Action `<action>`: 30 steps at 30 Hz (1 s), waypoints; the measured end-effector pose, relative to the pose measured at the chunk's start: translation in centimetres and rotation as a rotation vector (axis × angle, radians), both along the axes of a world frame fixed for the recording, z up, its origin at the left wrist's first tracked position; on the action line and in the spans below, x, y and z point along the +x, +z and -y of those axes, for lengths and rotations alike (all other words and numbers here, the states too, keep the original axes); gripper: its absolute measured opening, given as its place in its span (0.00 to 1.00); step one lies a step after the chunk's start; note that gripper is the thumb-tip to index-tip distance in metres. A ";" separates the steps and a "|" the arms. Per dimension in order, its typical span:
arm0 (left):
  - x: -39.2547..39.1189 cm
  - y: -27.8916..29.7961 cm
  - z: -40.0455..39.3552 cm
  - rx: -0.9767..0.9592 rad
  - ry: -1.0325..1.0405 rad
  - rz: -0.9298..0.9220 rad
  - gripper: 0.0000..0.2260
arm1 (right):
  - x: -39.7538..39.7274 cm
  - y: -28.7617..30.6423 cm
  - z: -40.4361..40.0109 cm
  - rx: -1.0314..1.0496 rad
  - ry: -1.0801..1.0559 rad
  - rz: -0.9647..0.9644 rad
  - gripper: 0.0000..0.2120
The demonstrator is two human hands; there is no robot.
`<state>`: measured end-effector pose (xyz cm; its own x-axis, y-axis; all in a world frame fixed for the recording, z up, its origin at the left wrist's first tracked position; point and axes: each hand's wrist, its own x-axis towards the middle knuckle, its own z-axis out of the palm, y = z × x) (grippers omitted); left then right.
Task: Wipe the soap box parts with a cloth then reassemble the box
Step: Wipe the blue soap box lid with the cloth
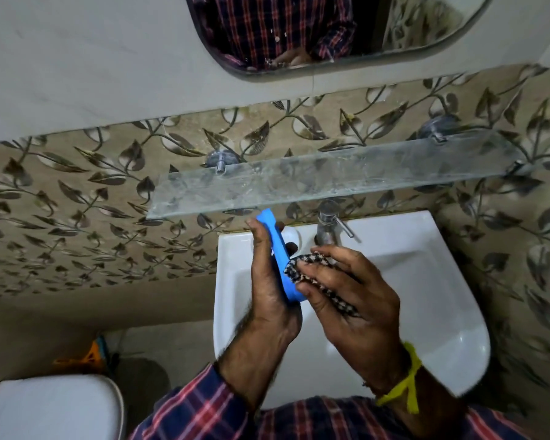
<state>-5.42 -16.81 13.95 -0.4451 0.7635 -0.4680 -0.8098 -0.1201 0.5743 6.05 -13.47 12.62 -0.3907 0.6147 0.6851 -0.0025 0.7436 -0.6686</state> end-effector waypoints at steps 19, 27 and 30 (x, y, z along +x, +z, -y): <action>-0.1 -1.6 2.6 0.170 -0.170 -0.133 0.27 | -1.9 4.9 -1.8 0.058 -0.141 0.392 0.14; -0.3 -2.4 3.2 0.139 -0.166 -0.170 0.28 | -1.9 4.2 0.2 0.112 -0.052 0.425 0.12; -0.2 -2.4 3.1 0.112 -0.168 -0.173 0.29 | -1.9 4.1 -0.3 0.063 -0.088 0.396 0.12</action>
